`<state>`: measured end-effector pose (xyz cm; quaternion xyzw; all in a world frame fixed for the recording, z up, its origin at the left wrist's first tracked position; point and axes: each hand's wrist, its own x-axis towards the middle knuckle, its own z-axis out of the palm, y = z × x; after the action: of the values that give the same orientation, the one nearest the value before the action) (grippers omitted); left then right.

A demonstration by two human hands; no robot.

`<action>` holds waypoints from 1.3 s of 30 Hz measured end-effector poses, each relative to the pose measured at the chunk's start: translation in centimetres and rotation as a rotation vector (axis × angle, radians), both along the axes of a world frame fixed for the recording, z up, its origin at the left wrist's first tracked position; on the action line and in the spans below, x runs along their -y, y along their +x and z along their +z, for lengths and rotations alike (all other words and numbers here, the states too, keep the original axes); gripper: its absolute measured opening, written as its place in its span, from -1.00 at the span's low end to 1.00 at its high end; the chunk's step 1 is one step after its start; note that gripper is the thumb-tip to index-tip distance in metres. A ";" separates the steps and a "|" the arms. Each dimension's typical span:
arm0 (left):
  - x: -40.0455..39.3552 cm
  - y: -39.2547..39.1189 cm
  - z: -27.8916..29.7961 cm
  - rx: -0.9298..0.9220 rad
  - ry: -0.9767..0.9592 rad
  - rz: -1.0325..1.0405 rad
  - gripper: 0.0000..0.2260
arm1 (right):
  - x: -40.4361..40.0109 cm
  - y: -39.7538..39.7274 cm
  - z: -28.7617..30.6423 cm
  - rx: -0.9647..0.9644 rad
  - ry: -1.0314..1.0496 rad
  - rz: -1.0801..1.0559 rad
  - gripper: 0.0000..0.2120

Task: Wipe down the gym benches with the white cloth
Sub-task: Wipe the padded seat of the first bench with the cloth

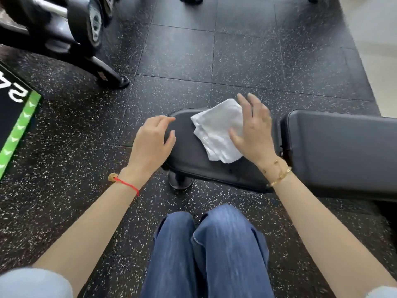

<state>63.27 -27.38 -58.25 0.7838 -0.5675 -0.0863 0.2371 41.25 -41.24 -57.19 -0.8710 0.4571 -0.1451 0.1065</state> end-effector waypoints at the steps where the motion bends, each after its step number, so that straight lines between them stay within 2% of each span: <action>1: 0.3 0.1 -0.7 0.026 -0.033 -0.014 -0.68 | -0.2 0.2 -0.5 -0.042 -0.071 0.010 -0.30; 3: 1.2 0.3 -2.0 0.067 -0.099 -0.024 -0.67 | -0.5 1.1 -1.6 -0.121 -0.059 0.074 -0.38; 6: 2.4 0.2 -3.6 0.081 -0.136 -0.005 -0.65 | -1.3 2.6 -3.5 -0.285 0.081 0.104 -0.43; 8: 2.8 -0.2 -4.6 0.081 -0.128 -0.005 -0.64 | -2.1 2.8 -4.7 -0.333 0.045 0.087 -0.43; 15: 3.0 -0.6 -6.3 0.103 -0.142 0.009 -0.65 | -5.4 -1.2 -6.2 -0.265 -0.032 0.031 -0.50; 18: 2.9 -0.8 -6.5 0.089 -0.166 0.027 -0.66 | -3.5 -2.7 -6.0 -0.255 0.033 -0.082 -0.51; 21: 2.9 -0.7 -6.6 0.055 -0.187 0.039 -0.66 | -1.4 -0.7 -5.6 -0.276 0.079 -0.172 -0.52; 25: 2.9 -0.7 -6.9 0.025 -0.204 0.038 -0.66 | -4.1 1.2 -5.9 -0.276 0.006 -0.055 -0.50; 28: 2.9 -0.5 -7.1 0.023 -0.214 0.039 -0.66 | -6.9 -1.3 -6.3 -0.250 -0.056 0.038 -0.48; 32: 2.8 -0.5 -7.3 0.030 -0.220 0.033 -0.64 | -4.4 -5.3 -6.4 -0.250 -0.004 -0.093 -0.50; 36: 2.8 -0.7 -7.2 0.036 -0.229 0.041 -0.63 | 1.3 -1.6 -5.7 -0.249 0.088 -0.207 -0.52; 39: 2.7 -0.7 -7.2 0.040 -0.221 0.041 -0.61 | 1.0 2.7 -5.5 -0.285 0.056 -0.085 -0.51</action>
<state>62.58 -30.06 -65.47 0.7658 -0.5620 -0.0028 0.3125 43.92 -42.20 -62.64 -0.8593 0.5079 -0.0116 0.0586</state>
